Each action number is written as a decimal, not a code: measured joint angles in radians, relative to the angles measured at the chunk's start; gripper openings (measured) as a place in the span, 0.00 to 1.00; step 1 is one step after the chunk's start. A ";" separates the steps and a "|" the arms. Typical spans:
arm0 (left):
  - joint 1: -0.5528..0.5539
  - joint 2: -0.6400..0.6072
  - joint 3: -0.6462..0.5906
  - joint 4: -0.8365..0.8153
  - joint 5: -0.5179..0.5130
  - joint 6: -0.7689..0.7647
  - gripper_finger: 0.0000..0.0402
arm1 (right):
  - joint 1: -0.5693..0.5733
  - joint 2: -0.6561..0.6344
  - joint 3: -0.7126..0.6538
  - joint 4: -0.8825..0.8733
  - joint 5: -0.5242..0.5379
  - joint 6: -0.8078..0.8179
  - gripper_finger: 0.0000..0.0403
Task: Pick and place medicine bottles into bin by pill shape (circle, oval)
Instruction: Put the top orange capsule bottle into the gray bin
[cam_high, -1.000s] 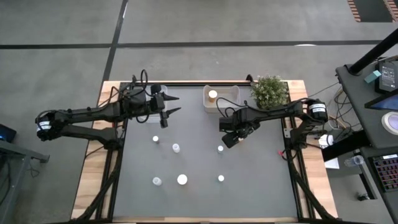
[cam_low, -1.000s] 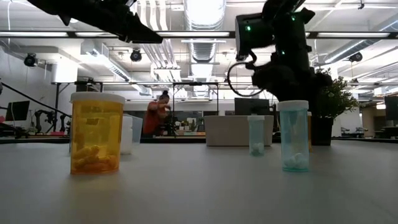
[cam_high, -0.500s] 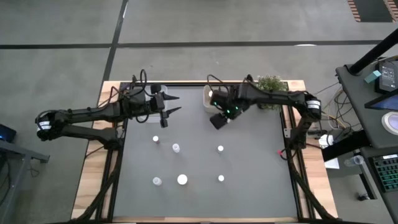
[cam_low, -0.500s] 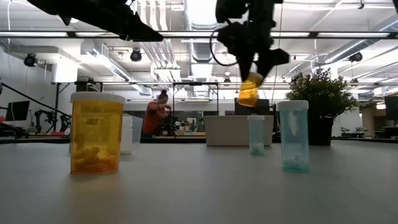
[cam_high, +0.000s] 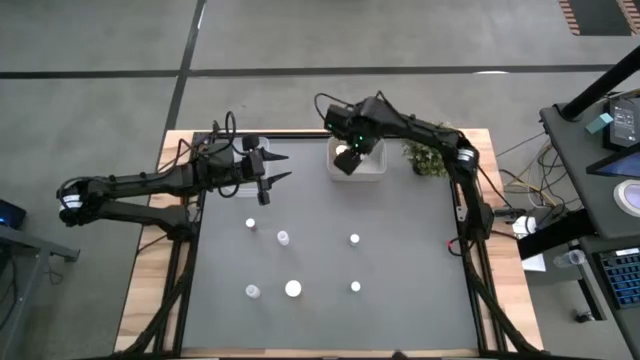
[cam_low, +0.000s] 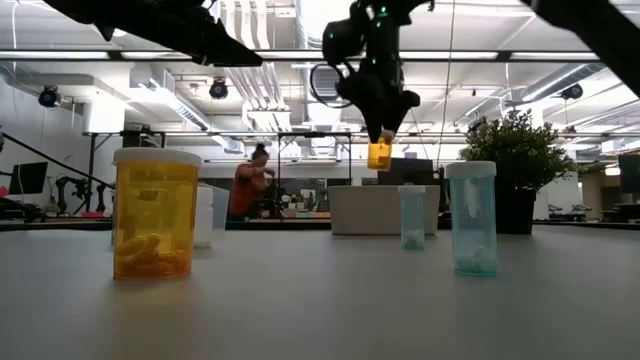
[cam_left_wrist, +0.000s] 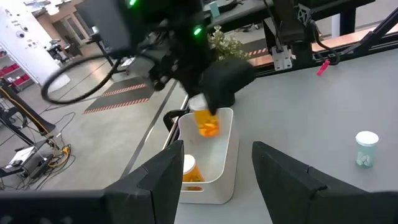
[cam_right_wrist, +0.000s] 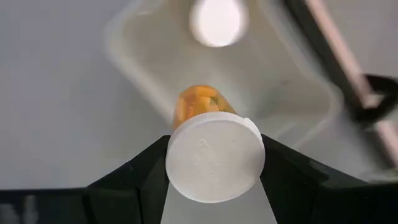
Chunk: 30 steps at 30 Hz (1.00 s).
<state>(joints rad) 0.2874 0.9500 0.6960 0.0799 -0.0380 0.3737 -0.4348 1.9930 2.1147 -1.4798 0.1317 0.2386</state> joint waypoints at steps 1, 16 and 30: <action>0.000 0.000 0.000 -0.001 0.000 0.000 0.44 | -0.014 0.018 0.018 -0.008 0.011 -0.023 0.52; 0.000 -0.001 0.000 -0.013 0.000 0.000 0.44 | -0.159 0.104 -0.001 0.056 0.000 -0.192 0.52; 0.000 -0.001 -0.002 -0.012 0.000 -0.001 0.44 | -0.168 0.104 -0.092 0.111 -0.005 -0.214 0.52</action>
<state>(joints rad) 0.2874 0.9493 0.6937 0.0677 -0.0380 0.3730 -0.6029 2.0968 2.0229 -1.3692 0.1272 0.0250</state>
